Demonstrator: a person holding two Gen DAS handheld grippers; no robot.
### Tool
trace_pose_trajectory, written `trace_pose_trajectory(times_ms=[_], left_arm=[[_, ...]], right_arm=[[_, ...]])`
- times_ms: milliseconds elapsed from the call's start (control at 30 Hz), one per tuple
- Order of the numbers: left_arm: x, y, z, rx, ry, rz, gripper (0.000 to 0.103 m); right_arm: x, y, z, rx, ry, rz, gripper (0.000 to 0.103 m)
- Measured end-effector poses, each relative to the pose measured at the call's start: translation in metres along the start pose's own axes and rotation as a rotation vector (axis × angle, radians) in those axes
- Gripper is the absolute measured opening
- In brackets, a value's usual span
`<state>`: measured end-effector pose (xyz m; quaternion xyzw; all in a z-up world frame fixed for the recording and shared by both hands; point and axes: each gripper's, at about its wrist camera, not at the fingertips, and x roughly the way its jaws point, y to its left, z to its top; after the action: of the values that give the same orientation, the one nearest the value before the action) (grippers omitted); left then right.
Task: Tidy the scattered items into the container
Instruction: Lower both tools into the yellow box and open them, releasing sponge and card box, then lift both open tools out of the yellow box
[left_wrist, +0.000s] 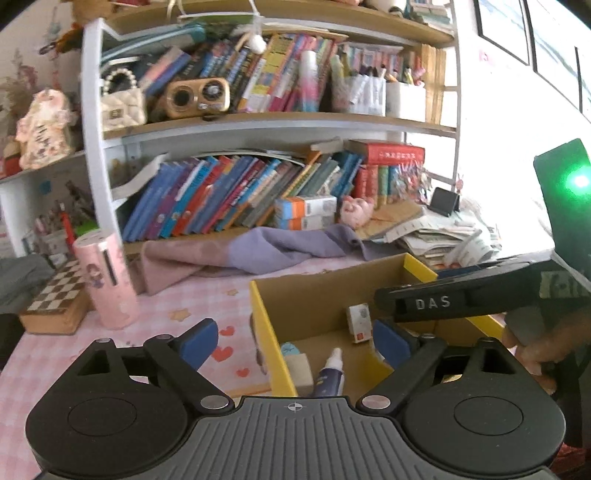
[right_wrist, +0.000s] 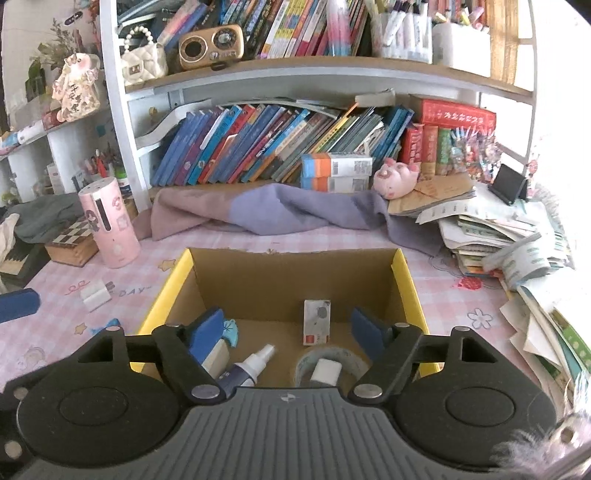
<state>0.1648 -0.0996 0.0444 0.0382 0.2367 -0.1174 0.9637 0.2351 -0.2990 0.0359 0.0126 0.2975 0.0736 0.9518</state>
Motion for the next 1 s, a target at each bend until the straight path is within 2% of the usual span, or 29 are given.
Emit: trace_pose_trajectory(times_ms=[100,267,400,500,700,1000], left_arm=[[-0.010,0.003,-0.002,0.001,-0.006,0.015,0.093],[-0.031,0.002,-0.011,0.071,-0.039,0.027,0.094],[-0.046,0.014,-0.020,0.058,-0.038,0.027,0.094],[-0.058,0.020,-0.026,0.051,-0.044,0.021,0.094],[-0.085,0.018,-0.042,0.120,-0.057,-0.007,0.094],[-0.122,0.043,-0.061,0.069,-0.069,-0.013,0.094]], right_arm=[[-0.012,0.007,-0.008,0.007,-0.022,-0.041,0.078],[-0.027,0.011,-0.016,0.052,-0.051,-0.095,0.079],[-0.041,0.019,-0.024,0.089,-0.076,-0.142,0.081],[-0.053,0.028,-0.031,0.106,-0.095,-0.161,0.081],[-0.074,0.048,-0.043,0.135,-0.110,-0.209,0.082],[-0.099,0.083,-0.066,0.132,-0.087,-0.228,0.086]])
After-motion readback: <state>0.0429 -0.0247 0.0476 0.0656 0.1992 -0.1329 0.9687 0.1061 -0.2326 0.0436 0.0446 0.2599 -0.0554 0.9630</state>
